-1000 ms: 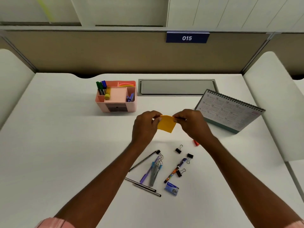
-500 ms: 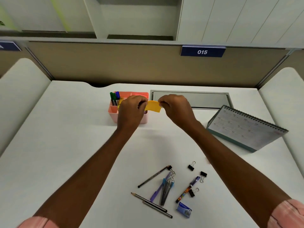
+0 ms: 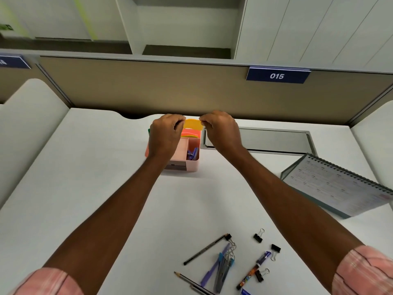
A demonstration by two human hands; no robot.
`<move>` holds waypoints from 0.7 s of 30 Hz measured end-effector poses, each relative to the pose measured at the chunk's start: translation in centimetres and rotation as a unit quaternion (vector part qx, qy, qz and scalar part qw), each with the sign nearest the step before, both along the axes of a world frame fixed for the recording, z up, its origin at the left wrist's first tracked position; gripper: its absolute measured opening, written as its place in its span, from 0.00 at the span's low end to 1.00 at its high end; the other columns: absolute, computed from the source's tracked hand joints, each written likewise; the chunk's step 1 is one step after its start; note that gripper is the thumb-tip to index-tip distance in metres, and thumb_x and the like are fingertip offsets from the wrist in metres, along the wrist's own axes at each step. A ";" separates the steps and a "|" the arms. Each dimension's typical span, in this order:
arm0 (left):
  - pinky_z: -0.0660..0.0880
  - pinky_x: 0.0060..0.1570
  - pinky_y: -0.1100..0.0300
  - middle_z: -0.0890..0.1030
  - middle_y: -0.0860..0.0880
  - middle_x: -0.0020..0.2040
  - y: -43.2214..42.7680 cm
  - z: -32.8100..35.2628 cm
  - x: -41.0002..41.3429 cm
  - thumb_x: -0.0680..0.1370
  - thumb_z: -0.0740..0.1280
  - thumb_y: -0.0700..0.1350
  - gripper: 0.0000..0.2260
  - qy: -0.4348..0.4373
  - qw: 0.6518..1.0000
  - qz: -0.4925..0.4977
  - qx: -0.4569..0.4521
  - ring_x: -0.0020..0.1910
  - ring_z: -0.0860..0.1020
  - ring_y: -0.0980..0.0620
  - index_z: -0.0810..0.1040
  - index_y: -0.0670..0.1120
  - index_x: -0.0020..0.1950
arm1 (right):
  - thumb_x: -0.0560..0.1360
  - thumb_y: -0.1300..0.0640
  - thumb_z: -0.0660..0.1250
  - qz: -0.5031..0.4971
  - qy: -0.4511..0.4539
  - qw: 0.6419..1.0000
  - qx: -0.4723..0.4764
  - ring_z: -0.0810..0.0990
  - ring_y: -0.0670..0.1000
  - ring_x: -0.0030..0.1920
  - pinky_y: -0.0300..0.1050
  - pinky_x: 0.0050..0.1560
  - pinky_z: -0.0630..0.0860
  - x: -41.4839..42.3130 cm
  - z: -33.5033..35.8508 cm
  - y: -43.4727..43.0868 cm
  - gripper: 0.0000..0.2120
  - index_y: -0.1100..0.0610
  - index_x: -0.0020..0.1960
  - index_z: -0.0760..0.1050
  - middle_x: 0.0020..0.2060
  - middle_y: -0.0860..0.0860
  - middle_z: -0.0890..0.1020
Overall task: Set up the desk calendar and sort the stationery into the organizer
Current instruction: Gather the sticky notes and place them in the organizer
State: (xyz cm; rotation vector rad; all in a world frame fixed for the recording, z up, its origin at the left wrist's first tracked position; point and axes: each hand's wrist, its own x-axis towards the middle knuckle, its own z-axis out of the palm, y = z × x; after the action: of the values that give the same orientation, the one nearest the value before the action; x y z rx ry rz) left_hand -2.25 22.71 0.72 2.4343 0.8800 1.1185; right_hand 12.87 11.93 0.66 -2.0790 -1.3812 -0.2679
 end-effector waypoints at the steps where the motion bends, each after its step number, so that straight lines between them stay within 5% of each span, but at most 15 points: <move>1: 0.83 0.51 0.54 0.87 0.46 0.50 0.3 -0.1 0.2 0.79 0.72 0.42 0.07 0.000 1.000 0.001 0.002 0.46 0.85 0.49 0.87 0.42 0.54 | 0.77 0.60 0.67 -0.002 -0.001 1.000 0.001 0.83 0.57 0.46 0.52 0.42 0.82 0.2 -0.1 0.4 0.09 0.57 0.51 0.86 0.46 0.54 0.87; 14: 0.81 0.56 0.52 0.86 0.46 0.57 3.1 -4.0 1.8 0.82 0.68 0.49 0.12 0.112 0.990 0.046 -0.073 0.52 0.85 0.46 0.85 0.44 0.60 | 0.79 0.57 0.69 0.001 0.022 0.997 -0.075 0.83 0.56 0.49 0.50 0.43 0.81 0.9 -3.3 2.9 0.07 0.53 0.53 0.85 0.47 0.53 0.87; 21: 0.80 0.53 0.53 0.86 0.45 0.56 3.4 -5.5 2.0 0.84 0.65 0.52 0.14 0.196 0.975 0.048 -0.094 0.50 0.84 0.45 0.84 0.46 0.61 | 0.80 0.55 0.66 0.005 0.040 0.991 -0.126 0.81 0.56 0.47 0.42 0.40 0.68 0.6 -5.3 3.7 0.09 0.54 0.53 0.85 0.45 0.54 0.86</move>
State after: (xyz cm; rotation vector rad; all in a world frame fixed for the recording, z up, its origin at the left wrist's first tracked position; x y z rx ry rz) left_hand -0.25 26.12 -4.79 2.5125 1.1707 0.5529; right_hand 13.46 15.60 -4.67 -2.2585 -1.4387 -0.0027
